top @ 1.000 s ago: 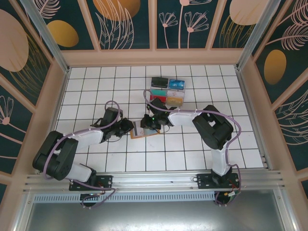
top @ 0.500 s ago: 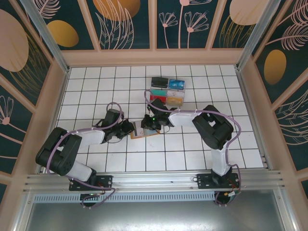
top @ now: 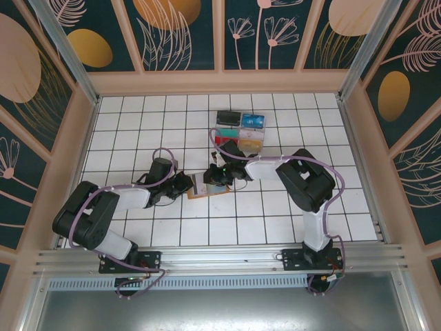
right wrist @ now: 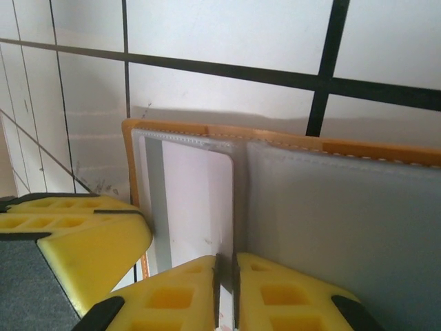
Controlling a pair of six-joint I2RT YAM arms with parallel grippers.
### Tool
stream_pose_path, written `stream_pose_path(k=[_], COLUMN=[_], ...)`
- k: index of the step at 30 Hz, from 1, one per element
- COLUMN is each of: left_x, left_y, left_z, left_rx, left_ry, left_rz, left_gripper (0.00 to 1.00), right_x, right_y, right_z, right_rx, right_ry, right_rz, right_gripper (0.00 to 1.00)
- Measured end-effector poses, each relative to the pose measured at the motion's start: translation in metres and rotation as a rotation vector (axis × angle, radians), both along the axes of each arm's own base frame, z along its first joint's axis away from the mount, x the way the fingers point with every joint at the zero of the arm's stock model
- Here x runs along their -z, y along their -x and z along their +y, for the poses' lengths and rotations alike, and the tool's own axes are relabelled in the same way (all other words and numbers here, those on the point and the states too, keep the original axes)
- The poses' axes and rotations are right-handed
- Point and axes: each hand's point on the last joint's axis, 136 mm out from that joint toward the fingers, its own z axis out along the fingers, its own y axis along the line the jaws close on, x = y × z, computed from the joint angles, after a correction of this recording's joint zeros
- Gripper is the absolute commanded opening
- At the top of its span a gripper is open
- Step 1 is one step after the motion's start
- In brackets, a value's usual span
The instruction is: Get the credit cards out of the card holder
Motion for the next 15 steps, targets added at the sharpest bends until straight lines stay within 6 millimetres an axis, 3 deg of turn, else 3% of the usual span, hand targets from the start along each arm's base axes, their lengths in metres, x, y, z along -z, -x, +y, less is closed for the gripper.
stream_pose_path(k=[4, 8, 10, 15], left_x=[0.0000, 0.0001, 0.0001, -0.0040], left_y=[0.0000, 0.0001, 0.0001, 0.0022], left_z=[-0.0007, -0.0007, -0.0005, 0.0003], left_rx=[0.003, 0.003, 0.002, 0.003], left_ry=[0.004, 0.003, 0.002, 0.003], left_rz=[0.000, 0.000, 0.001, 0.000], left_gripper=[0.08, 0.09, 0.15, 0.23], right_x=[-0.0002, -0.0009, -0.0010, -0.0006], right_y=[0.0001, -0.0014, -0.0020, 0.0009], right_z=[-0.0005, -0.0013, -0.0016, -0.0026], right_rx=[-0.010, -0.016, -0.016, -0.029], right_ry=[-0.018, -0.025, -0.025, -0.028], right_rz=[-0.003, -0.011, -0.012, -0.019], right_gripper=[0.15, 0.05, 0.00, 0.00])
